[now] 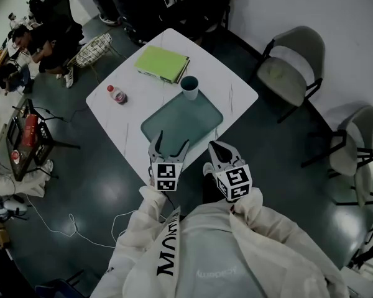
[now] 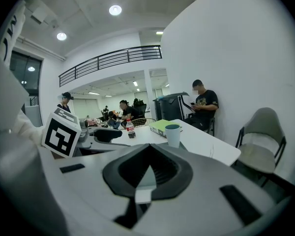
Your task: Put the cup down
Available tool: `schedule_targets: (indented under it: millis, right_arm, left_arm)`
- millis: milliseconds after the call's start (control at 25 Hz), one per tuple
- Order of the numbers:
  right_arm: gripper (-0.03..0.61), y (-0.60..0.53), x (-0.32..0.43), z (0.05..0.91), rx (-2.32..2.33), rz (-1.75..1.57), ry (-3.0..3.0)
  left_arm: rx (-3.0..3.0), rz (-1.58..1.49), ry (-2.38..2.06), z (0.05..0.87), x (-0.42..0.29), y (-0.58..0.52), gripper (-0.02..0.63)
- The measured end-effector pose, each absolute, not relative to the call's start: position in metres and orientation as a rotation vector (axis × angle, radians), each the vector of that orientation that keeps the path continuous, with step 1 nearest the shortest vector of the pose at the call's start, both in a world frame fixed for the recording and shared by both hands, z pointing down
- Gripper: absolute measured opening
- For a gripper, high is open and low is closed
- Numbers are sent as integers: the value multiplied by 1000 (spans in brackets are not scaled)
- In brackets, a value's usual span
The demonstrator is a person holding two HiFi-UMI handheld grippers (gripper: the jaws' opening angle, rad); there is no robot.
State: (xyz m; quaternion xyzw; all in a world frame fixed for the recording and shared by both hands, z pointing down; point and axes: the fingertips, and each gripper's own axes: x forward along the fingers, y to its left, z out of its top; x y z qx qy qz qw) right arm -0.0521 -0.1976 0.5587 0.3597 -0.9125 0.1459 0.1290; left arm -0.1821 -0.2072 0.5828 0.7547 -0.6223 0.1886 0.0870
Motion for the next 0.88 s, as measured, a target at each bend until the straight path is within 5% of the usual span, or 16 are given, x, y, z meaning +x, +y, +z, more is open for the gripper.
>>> schedule_targets:
  millis: [520, 760, 880]
  right_arm:
    - [5, -134, -44, 541, 1109, 379, -2664]
    - [5, -100, -37, 525, 1131, 352, -2676]
    - [5, -78, -37, 521, 1134, 349, -2686]
  left_arm:
    - [2328, 480, -1867, 546, -166, -139, 299]
    - [2354, 391, -1922, 511, -160, -99, 180]
    - [2373, 309, -1966, 490, -159, -71, 51]
